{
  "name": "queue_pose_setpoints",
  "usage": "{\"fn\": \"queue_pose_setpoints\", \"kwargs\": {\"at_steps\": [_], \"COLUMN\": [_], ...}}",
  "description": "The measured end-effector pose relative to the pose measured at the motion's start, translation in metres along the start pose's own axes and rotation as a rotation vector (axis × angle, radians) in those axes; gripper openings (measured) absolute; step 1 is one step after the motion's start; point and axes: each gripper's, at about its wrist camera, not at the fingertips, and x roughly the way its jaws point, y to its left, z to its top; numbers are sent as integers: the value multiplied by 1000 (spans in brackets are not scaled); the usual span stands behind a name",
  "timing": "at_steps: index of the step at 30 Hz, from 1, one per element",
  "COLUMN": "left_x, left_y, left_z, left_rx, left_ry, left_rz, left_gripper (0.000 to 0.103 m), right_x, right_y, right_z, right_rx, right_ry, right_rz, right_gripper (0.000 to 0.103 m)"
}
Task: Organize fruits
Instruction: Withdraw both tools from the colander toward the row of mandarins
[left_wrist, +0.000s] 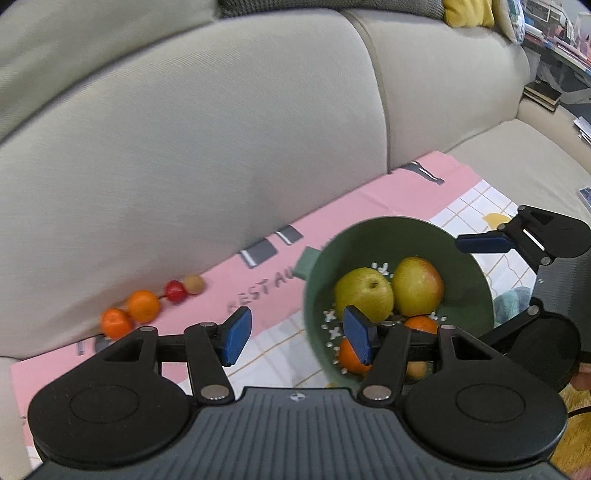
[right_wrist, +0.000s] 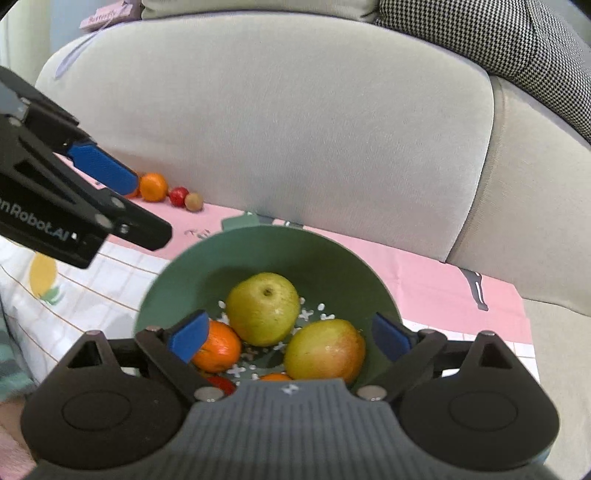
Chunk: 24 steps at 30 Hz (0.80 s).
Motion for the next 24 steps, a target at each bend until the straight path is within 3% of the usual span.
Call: {"fn": "queue_pose_setpoints", "kwargs": {"at_steps": [5, 15, 24], "left_x": [-23, -61, -91], "left_y": [17, 63, 120], "left_z": [-12, -44, -71], "left_rx": [-31, -142, -226], "left_ry": [-34, -96, -131], "left_rz": [35, 123, 186], "left_gripper": [68, 68, 68], "right_x": [-31, -42, -39], "right_y": [19, 59, 99], "right_z": [5, 20, 35], "right_rx": [32, 153, 114], "right_ry": [-31, -21, -22], "right_rz": [31, 149, 223], "right_gripper": [96, 96, 95]}}
